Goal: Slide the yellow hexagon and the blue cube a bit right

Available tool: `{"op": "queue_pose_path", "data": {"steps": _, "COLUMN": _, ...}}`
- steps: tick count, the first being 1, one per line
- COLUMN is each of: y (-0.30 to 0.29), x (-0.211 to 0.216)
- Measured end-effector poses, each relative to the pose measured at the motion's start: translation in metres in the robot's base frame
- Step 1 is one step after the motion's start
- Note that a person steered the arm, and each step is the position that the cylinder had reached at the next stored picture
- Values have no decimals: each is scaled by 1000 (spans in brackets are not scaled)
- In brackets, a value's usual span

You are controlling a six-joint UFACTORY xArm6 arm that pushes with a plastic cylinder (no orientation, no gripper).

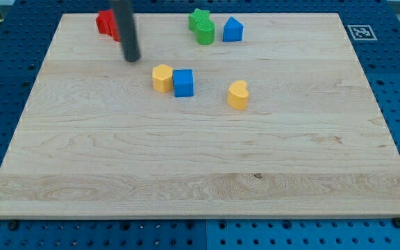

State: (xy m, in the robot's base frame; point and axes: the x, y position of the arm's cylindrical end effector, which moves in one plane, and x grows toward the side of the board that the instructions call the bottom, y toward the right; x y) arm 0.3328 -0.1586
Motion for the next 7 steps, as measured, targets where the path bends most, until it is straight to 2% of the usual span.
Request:
{"op": "queue_pose_path", "data": {"steps": 1, "y": -19, "x": 35}}
{"op": "queue_pose_path", "data": {"steps": 2, "y": 0, "x": 63}}
{"op": "queue_pose_path", "data": {"steps": 5, "y": 19, "x": 71}}
{"op": "queue_pose_path", "data": {"steps": 7, "y": 74, "x": 71}}
